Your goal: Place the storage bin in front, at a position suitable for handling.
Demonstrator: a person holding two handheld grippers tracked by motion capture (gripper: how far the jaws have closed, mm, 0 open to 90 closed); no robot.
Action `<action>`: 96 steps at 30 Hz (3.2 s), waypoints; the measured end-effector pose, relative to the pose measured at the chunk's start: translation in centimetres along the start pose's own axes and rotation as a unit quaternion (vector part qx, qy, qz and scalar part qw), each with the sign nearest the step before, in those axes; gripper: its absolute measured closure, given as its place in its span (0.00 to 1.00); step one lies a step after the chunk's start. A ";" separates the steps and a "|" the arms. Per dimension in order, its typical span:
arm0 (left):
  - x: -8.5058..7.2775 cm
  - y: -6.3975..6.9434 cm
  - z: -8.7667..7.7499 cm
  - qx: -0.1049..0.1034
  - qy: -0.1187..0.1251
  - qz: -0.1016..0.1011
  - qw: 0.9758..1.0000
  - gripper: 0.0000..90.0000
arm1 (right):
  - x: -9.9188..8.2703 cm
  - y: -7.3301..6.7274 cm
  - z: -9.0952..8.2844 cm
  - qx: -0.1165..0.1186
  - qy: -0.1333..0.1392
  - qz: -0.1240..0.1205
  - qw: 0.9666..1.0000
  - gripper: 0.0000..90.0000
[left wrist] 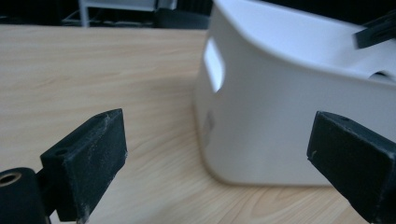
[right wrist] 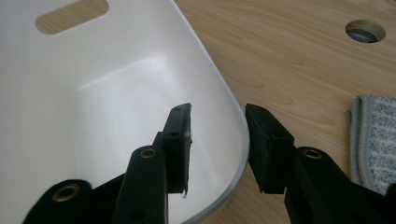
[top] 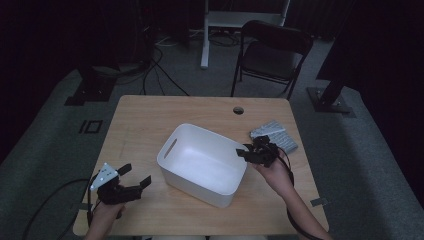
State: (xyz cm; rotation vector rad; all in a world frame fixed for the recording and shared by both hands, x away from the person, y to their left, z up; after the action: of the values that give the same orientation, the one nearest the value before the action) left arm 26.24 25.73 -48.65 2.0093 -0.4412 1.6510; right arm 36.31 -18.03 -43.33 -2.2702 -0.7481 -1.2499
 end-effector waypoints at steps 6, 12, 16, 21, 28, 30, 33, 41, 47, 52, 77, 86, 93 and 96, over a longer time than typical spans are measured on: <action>2.4 0.7 1.4 -0.026 0.008 0.022 0.999 0.08 | 0.3 -0.6 -1.0 -0.005 0.021 0.001 1.000 0.64; 4.2 0.8 3.0 -0.026 0.004 0.039 0.999 0.24 | 0.5 -0.2 -1.5 -0.018 0.035 0.012 0.999 0.64; 4.7 0.7 4.4 -0.036 -0.010 0.046 0.998 0.35 | 0.2 0.2 -1.5 -0.021 0.039 0.021 0.999 0.65; 4.8 0.6 5.8 -0.044 -0.033 0.038 0.998 0.46 | 0.0 0.6 -1.2 -0.017 0.036 0.023 0.999 0.76; 4.5 0.8 7.0 -0.044 -0.059 0.053 0.996 0.64 | -0.3 0.7 -0.5 -0.015 0.025 0.021 0.999 0.88; 4.4 0.9 7.2 -0.041 -0.060 0.056 0.996 0.69 | -0.4 0.7 -0.5 -0.011 0.028 0.021 0.999 0.90; 4.4 1.2 7.4 -0.041 -0.062 0.069 0.995 0.73 | -0.4 0.5 -0.5 -0.016 0.028 0.013 0.999 0.91; 4.6 1.7 7.9 -0.011 -0.087 0.064 0.994 0.81 | -0.2 0.5 -0.4 -0.020 0.020 -0.001 1.000 0.92; 4.3 2.0 7.8 0.004 -0.085 0.057 0.995 0.85 | 0.0 0.6 -0.1 -0.016 0.020 -0.007 1.000 0.92; 4.0 2.3 7.1 0.014 -0.081 0.048 0.995 0.85 | 0.2 0.8 0.3 -0.007 0.021 -0.008 1.000 0.92; 2.6 5.1 3.6 0.060 -0.062 0.035 0.996 0.82 | 1.5 2.2 2.7 0.069 0.023 -0.048 0.996 0.92; 2.1 5.8 3.0 0.056 -0.050 0.033 0.997 0.77 | 1.2 2.4 2.5 0.088 0.034 -0.061 0.994 0.92; 2.3 5.0 3.1 0.027 -0.053 0.038 0.998 0.68 | 0.9 2.0 1.9 0.087 0.037 -0.070 0.993 0.89; 2.6 4.5 2.9 0.016 -0.047 0.034 0.998 0.57 | 0.8 1.9 1.4 0.088 0.050 -0.056 0.993 0.77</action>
State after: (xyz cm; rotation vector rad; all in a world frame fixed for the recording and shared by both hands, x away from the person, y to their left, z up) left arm 26.69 20.53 -45.76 2.1241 -0.5264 1.6170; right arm 38.75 -18.46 -43.53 -2.0332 -0.9206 -1.2842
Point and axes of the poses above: each handheld gripper's, and its own axes: z roughly forward along the jaws, x roughly out of its top, y roughly to its right, the point moved 1 cm from there along z, roughly forward along the jaws, and after that the axes turned 11 degrees about y, right-handed, at the moved point
